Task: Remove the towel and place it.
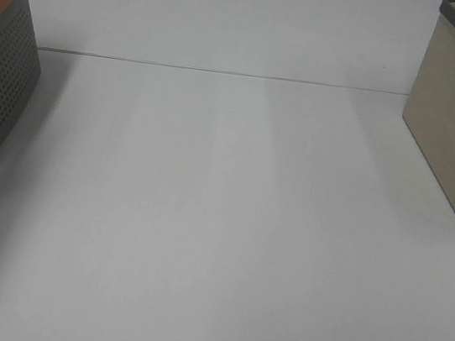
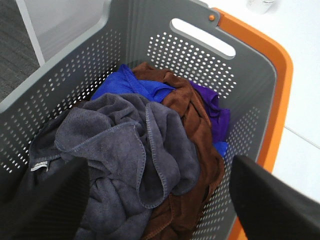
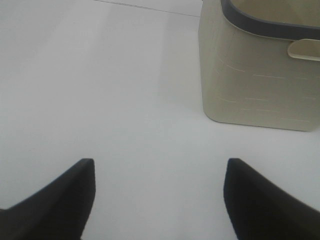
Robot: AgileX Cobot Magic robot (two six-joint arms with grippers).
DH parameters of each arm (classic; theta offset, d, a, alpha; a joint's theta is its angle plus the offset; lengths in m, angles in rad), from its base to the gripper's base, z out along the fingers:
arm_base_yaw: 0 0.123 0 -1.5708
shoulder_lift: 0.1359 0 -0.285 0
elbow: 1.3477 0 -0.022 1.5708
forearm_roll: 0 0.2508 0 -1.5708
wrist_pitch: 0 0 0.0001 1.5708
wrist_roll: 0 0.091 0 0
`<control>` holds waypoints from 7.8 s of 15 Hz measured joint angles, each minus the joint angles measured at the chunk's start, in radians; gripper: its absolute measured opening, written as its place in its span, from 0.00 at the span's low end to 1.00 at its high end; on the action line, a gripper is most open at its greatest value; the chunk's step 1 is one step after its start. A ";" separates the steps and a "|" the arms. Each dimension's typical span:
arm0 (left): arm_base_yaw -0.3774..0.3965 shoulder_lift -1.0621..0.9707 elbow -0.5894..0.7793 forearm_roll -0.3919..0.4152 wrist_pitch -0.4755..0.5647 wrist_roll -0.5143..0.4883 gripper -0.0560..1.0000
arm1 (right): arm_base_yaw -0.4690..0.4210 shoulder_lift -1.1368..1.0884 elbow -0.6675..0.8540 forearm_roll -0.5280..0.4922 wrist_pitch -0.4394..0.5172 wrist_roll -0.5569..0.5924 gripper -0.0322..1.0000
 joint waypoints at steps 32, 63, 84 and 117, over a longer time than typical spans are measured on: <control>0.127 0.596 -0.180 0.125 -0.096 -0.395 0.44 | 0.000 0.000 0.000 0.000 0.000 0.028 0.72; 0.104 0.057 -0.401 0.171 -0.638 0.042 0.05 | 0.000 0.000 0.000 0.000 0.000 0.028 0.72; -0.345 0.168 -0.398 0.633 -1.102 -0.271 0.05 | 0.000 0.121 -0.048 0.168 -0.023 -0.075 0.72; -0.226 0.216 -0.391 1.118 -1.804 -0.714 0.05 | 0.528 1.517 -0.227 1.730 -0.607 -2.047 0.60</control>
